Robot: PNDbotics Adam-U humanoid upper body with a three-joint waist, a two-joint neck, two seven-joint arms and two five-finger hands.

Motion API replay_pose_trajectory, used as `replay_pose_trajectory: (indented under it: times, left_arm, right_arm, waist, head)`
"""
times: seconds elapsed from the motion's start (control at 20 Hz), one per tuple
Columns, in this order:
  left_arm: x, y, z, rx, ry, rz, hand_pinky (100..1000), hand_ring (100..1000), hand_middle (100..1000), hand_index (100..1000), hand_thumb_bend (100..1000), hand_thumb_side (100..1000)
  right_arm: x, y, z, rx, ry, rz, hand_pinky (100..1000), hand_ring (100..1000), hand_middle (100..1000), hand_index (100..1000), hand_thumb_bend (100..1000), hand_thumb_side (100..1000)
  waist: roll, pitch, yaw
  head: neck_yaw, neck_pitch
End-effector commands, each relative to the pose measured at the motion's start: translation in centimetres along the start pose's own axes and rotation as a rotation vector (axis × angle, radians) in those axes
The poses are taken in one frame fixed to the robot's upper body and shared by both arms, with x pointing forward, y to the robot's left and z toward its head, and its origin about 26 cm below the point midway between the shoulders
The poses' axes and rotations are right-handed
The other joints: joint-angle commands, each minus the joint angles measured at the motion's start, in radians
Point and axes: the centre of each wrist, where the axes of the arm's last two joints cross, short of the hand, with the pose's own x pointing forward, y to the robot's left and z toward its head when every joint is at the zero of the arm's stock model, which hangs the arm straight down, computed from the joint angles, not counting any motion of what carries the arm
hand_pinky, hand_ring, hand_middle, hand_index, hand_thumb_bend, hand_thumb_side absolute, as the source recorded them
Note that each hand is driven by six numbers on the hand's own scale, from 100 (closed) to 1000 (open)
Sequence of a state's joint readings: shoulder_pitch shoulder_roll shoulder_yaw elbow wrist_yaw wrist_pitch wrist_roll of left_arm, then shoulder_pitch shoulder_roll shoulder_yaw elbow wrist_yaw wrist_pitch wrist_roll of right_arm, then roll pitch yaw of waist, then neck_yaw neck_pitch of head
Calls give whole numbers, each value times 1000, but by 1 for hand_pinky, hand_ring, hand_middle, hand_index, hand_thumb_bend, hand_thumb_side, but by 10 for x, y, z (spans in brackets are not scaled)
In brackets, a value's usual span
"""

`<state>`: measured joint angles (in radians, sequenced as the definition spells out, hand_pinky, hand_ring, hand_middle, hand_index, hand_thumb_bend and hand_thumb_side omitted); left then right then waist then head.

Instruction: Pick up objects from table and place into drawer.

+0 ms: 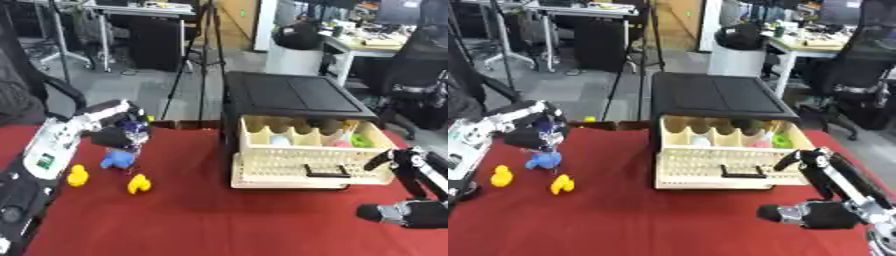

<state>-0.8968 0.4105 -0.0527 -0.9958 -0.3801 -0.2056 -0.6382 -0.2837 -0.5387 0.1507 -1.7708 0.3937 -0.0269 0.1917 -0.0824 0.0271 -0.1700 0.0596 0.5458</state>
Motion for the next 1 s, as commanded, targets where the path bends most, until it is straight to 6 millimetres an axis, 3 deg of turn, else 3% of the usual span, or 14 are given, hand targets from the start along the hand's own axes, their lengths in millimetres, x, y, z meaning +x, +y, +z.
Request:
replay_pose_trajectory:
  times: [0.05,0.35,0.7,0.75,0.8,1.0]
  left_arm:
    - [23,15,-9,70,-50,-8,100,100,308,557,100,368]
    - [48,16,-26,183,-110,-10,100,100,311,557,100,429]
    - [63,24,-32,319,-155,-44,100,100,315,557,100,494]
    - [64,25,-33,335,-160,-49,100,100,316,557,100,434]
    - [66,26,-34,354,-167,-57,100,100,317,557,100,511]
    - [72,27,-39,402,-196,-89,100,100,321,558,100,529]
  right_arm:
    - [5,-8,-5,-5,-29,13,100,100,100,652,962,677]
    - [13,-6,-13,13,-68,6,100,100,100,652,962,672]
    - [23,-3,-23,42,-122,-5,100,100,100,652,962,665]
    - [25,-3,-25,46,-131,-6,100,100,100,652,953,661]
    - [27,-3,-26,49,-141,-8,100,100,100,652,960,667]
    - [33,-2,-32,63,-170,-12,100,100,100,651,960,661]
  waist:
    - [4,-5,-13]
    - [9,7,-66]
    - [17,22,-142]
    - [18,24,-153]
    - [21,27,-164]
    - [33,36,-199]
  head:
    - [8,-15]
    - [22,-31]
    - [40,-57]
    - [44,-62]
    - [49,-67]
    - [65,-82]
